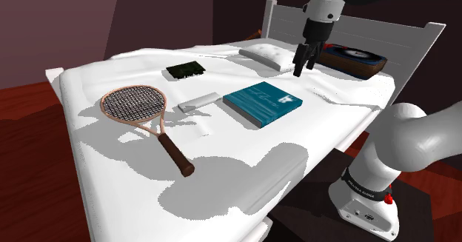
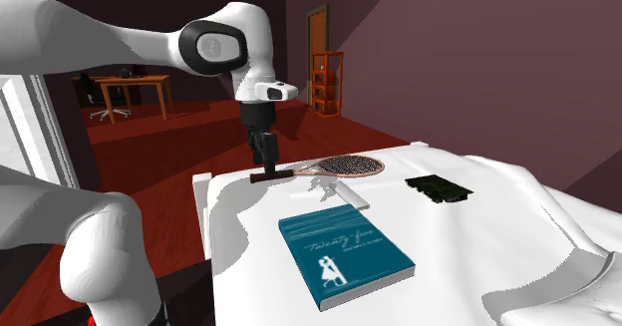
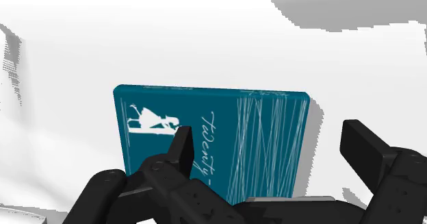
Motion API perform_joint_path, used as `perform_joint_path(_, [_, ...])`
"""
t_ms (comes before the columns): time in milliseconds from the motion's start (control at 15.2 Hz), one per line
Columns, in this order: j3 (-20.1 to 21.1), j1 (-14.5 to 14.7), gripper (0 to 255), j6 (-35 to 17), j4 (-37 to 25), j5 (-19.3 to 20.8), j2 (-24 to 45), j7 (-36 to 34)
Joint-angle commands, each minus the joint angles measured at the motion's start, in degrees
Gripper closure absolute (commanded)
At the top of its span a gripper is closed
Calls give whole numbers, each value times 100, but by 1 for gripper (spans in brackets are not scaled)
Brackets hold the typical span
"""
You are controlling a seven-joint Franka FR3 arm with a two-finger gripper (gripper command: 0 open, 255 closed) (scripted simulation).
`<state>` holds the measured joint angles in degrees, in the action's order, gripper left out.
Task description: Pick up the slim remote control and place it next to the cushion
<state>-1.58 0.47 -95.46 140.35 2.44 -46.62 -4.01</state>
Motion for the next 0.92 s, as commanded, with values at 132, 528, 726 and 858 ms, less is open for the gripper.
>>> perform_joint_path(132, [-167, 99, 0, -318, -102, 88, 426, 421])
perform_joint_path(528, [-589, 433, 0, -1138, -620, 193, 1781, 1667])
perform_joint_path(726, [-744, 602, 0, -1456, -980, 153, 2476, 2290])
perform_joint_path(858, [-822, 708, 0, -1631, -1252, 95, 2938, 2704])
